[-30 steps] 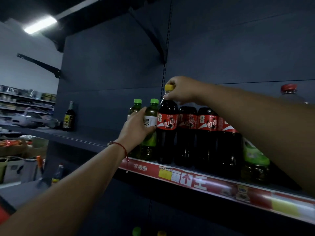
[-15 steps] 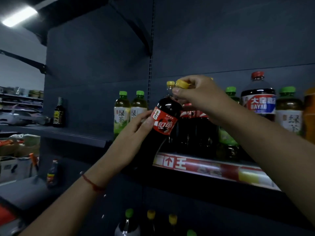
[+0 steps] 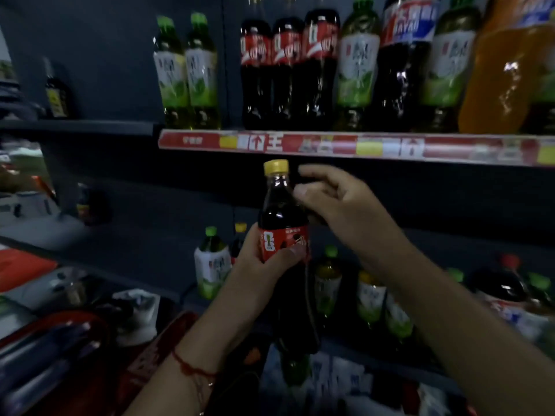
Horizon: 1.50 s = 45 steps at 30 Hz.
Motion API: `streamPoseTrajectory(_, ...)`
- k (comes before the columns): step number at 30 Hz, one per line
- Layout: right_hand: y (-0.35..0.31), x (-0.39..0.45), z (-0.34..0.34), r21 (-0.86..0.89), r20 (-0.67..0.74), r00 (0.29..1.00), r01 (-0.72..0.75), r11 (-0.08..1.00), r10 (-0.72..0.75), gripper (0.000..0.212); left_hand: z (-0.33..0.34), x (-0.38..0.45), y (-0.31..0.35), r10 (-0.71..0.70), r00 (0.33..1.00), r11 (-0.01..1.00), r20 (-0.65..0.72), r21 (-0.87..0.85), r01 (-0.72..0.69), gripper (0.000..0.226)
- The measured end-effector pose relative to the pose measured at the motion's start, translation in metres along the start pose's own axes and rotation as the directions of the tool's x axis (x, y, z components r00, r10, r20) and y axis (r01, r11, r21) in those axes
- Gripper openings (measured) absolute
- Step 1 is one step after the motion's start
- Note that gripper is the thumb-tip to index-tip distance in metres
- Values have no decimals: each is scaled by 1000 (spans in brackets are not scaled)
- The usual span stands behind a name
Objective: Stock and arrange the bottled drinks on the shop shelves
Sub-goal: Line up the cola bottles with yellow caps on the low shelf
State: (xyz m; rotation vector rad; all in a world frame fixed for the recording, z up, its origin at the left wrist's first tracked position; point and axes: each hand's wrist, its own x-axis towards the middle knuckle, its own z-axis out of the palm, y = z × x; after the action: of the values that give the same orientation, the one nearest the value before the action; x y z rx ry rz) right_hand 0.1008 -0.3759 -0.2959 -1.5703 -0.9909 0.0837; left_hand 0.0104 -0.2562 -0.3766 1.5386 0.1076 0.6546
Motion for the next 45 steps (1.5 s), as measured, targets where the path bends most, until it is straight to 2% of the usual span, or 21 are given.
streamPoseTrajectory(4, 70, -61, 14, 56, 181, 957, -241, 969, 227, 36, 11, -26, -45, -194, 977, 952, -83, -258, 167, 40)
streamPoseTrajectory(7, 115, -102, 30, 108, 329, 883, -388, 915, 336, 41, 8, -41, -79, -345, 928, 864, -140, -434, 255, 59)
streamPoseTrajectory(10, 156, -132, 51, -27, 356, 850, -406, 914, 388, 44, -2, -49, -113, -447, 879, 780, -164, -552, 294, 82)
streamPoseTrajectory(14, 188, -148, 77, -146, 302, 859, -387, 910, 414, 41, -15, -55, -149, -495, 859, 726, -128, -604, 328, 79)
streamPoseTrajectory(16, 199, -150, 83, -163, 270, 860, -402, 901, 432, 40, -18, -58, -160, -489, 867, 762, -98, -532, 370, 78)
streamPoseTrajectory(19, 215, -152, 84, -171, 214, 862, -430, 887, 459, 27, -23, -58, -172, -446, 892, 837, -77, -389, 385, 67)
streamPoseTrajectory(22, 230, -156, 82, -158, 163, 851, -476, 865, 498, 29, -26, -56, -182, -408, 912, 909, -52, -118, 400, 51)
streamPoseTrajectory(25, 247, -159, 74, -126, 97, 843, -517, 847, 529, 35, -25, -50, -181, -369, 929, 922, -37, 113, 371, 34)
streamPoseTrajectory(27, 257, -163, 66, -58, 74, 832, -547, 835, 550, 36, -25, -42, -174, -310, 950, 930, -44, 195, 312, 39)
streamPoseTrajectory(28, 262, -165, 62, -18, 73, 824, -563, 827, 562, 37, -25, -35, -171, -279, 958, 929, -66, 234, 287, 40)
streamPoseTrajectory(31, 277, -172, 54, 119, 60, 794, -608, 785, 605, 43, -24, -5, -160, -171, 972, 907, -163, 358, 220, 22)
streamPoseTrajectory(33, 284, -172, 52, 204, 50, 774, -627, 752, 632, 46, -24, 20, -155, 1, 988, 808, -154, 583, 90, 27)
streamPoseTrajectory(34, 284, -171, 50, 249, 47, 769, -627, 738, 637, 47, -24, 32, -153, 106, 990, 711, -94, 704, -9, 38)
streamPoseTrajectory(35, 286, -170, 47, 290, 46, 770, -620, 729, 636, 49, -23, 46, -152, 207, 978, 568, 2, 814, -122, 50)
streamPoseTrajectory(36, 286, -167, 44, 322, 50, 775, -609, 725, 630, 51, -23, 59, -154, 279, 955, 379, 99, 902, -205, 62)
streamPoseTrajectory(38, 286, -161, 38, 383, 55, 783, -589, 712, 619, 57, -16, 84, -158, 347, 914, 20, 213, 972, -234, 86)
streamPoseTrajectory(39, 286, -158, 35, 413, 49, 783, -581, 701, 620, 61, -10, 94, -158, 344, 910, -82, 231, 973, -216, 95)
streamPoseTrajectory(42, 285, -152, 31, 471, 25, 791, -549, 690, 612, 75, 1, 115, -164, 292, 925, -202, 244, 961, -190, 114)
streamPoseTrajectory(45, 284, -150, 30, 465, -20, 807, -516, 720, 591, 67, 3, 125, -168, 227, 955, -247, 189, 960, -131, 116)
